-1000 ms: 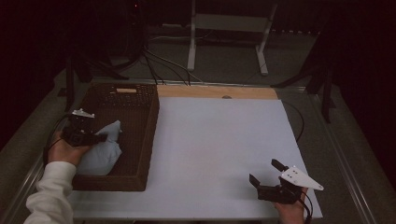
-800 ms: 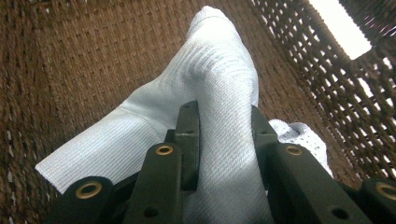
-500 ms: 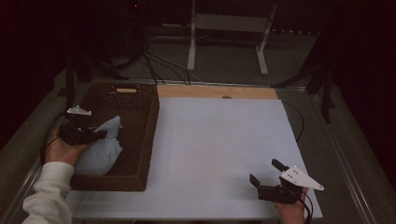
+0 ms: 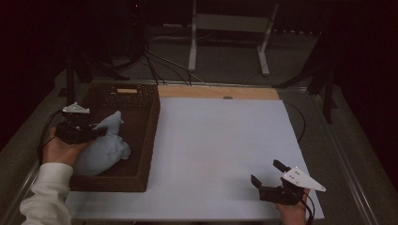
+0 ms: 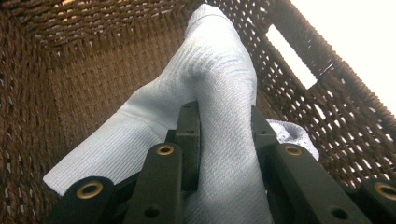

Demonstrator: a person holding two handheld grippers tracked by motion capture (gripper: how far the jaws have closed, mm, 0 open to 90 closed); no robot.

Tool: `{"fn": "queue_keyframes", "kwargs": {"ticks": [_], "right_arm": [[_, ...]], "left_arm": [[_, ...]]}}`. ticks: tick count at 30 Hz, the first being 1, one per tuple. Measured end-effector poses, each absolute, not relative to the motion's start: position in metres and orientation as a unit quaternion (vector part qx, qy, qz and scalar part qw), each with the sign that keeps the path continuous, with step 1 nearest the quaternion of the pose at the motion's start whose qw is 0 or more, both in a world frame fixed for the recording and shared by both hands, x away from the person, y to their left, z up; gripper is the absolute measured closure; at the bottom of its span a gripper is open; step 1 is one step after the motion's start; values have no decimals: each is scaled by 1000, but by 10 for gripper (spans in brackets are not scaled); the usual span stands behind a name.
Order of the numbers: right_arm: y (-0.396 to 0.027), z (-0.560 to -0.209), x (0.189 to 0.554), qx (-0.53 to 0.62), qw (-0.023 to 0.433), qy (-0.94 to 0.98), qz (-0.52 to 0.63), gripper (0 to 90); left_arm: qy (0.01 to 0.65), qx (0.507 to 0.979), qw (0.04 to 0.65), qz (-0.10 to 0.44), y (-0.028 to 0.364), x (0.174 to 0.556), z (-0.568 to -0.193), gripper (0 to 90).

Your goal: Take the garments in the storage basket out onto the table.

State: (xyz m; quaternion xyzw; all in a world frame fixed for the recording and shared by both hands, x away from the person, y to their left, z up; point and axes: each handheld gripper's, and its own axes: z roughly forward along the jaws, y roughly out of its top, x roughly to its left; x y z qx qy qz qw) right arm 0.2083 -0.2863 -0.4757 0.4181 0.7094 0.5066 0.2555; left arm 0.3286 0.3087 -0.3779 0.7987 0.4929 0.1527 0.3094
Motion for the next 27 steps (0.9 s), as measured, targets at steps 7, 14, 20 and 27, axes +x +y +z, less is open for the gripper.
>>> {"fn": "queue_keyframes", "kwargs": {"ticks": [7,14,20,27], "right_arm": [[-286,-476,208,418,256,709,507,0],[-287,-476,208,418,256,709,507,0],[-287,-476,208,418,256,709,507,0],[-286,-476,208,418,255,710,507,0]], "left_arm": [[488,798,318,155,305,328,-373,739],[481,801,323,149,301,328,-369,739],[476,802,329,145,299,329,-365,739],[473,801,338,143,298,328,-362,739]]}}
